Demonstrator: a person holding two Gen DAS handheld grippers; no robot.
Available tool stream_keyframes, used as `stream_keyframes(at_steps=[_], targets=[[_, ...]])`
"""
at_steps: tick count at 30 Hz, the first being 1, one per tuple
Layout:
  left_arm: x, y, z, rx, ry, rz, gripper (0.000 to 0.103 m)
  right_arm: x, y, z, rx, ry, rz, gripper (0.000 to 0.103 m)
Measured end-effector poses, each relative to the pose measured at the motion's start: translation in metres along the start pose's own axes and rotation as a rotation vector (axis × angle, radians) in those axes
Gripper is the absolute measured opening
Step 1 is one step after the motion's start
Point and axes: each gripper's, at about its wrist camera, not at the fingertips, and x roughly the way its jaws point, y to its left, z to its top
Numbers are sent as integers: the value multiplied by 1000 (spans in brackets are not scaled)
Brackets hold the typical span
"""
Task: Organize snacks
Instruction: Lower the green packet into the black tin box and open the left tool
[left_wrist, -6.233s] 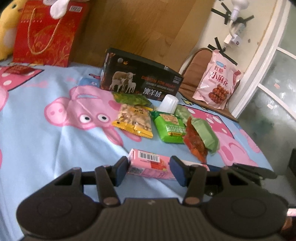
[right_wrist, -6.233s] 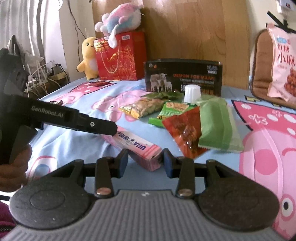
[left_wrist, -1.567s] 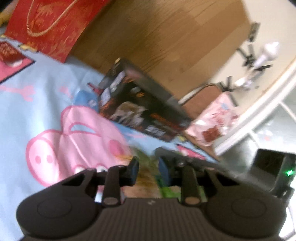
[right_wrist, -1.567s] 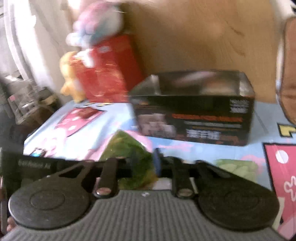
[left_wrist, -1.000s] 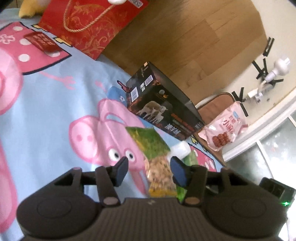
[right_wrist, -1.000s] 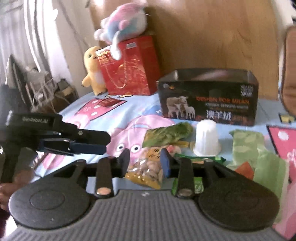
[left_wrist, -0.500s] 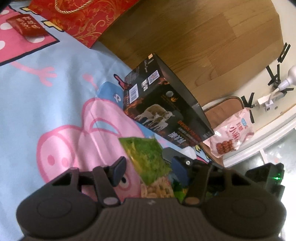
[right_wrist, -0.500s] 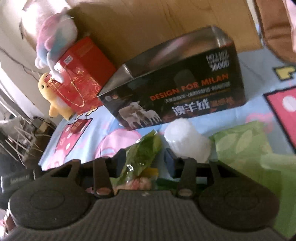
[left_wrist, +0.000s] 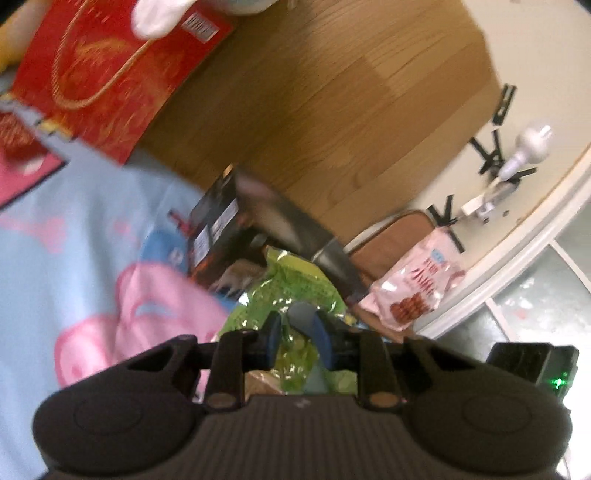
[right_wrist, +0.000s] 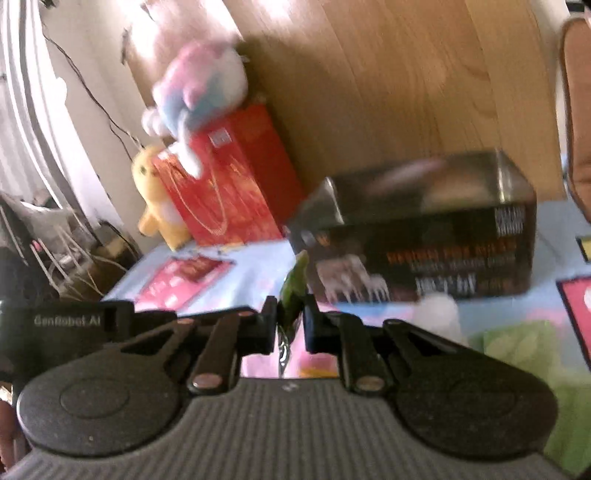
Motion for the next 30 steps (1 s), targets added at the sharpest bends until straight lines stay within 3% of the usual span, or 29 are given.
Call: stream_keyframes(at_steps=[6, 14, 17, 20, 21, 22, 24, 30], targets=[[12, -7, 17, -11, 0, -39, 20, -4, -10, 12, 37, -67, -7, 17], [41, -33, 54, 68, -32, -44, 21, 1, -26, 47, 81, -158, -20, 17], [58, -39, 71, 94, -55, -29, 24, 11, -37, 64, 115, -188, -21, 17], [74, -36, 79, 101, -68, 42, 27, 33, -43, 73, 104, -142, -47, 21], [78, -33, 78, 96, -65, 64, 27, 39, -45, 73, 104, -112, -63, 23], [79, -30, 77, 87, -59, 77, 27, 43, -48, 72, 113, -97, -91, 33], [74, -26, 70, 76, -50, 68, 27, 36, -53, 67, 134, -124, -112, 45], [46, -31, 37, 138, -26, 104, 30, -20, -59, 41, 135, -181, -122, 45]])
